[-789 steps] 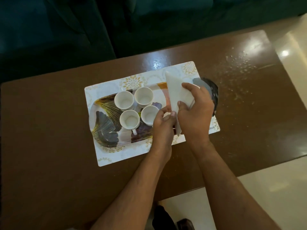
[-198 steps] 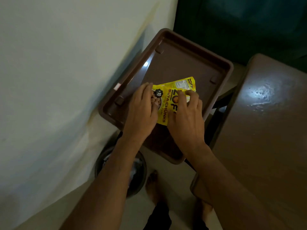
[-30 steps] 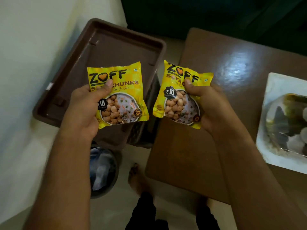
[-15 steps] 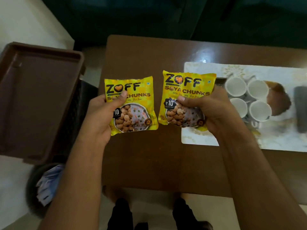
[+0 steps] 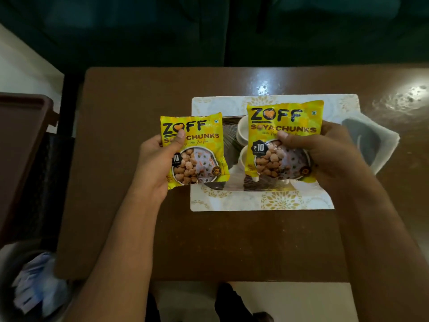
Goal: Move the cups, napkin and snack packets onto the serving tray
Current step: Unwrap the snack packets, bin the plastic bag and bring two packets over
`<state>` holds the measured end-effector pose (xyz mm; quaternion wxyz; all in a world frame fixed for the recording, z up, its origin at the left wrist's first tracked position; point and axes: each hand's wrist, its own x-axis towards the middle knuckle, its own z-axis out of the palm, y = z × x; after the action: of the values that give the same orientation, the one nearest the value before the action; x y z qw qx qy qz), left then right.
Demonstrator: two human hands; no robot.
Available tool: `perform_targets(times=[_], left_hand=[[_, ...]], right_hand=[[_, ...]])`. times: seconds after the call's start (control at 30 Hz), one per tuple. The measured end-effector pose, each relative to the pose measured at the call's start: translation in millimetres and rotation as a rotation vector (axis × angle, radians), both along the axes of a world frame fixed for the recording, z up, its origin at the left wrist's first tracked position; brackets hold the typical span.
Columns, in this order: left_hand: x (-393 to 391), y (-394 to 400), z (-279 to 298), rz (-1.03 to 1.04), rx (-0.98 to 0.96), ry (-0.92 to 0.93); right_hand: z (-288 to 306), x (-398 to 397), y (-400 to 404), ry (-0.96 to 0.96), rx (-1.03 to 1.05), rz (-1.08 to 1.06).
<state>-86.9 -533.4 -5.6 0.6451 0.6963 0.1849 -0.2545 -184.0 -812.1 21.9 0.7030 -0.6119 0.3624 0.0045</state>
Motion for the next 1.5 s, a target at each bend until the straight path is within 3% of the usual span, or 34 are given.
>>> perform_targets(times=[0.3, 0.67, 0.93, 1.07, 1.5], left_hand=[[-3.5, -37.5, -9.3, 0.004, 0.078, 0.004], [0.4, -41.5, -38.4, -0.017, 0.113, 0.018], [-7.4, -52.0, -40.7, -0.010, 0.219, -0.161], [-11.5, -56.8, -45.9, -0.018, 0.398, -0.302], [-6.4, -59.3, -61.8, -0.022, 0.434, -0.237]], right_hand=[[-6.2, -26.0, -73.3, 0.069, -0.120, -0.113], [-24.7, -33.4, -93.9, 0.048, -0.358, -0.150], [-48.9, -28.2, -89.5, 0.103, -0.352, -0.080], [-63.4, -28.3, -87.5, 0.131, -0.377, -0.016], [-76.1, -33.5, -61.9, 0.244, -0.976, 0.124]])
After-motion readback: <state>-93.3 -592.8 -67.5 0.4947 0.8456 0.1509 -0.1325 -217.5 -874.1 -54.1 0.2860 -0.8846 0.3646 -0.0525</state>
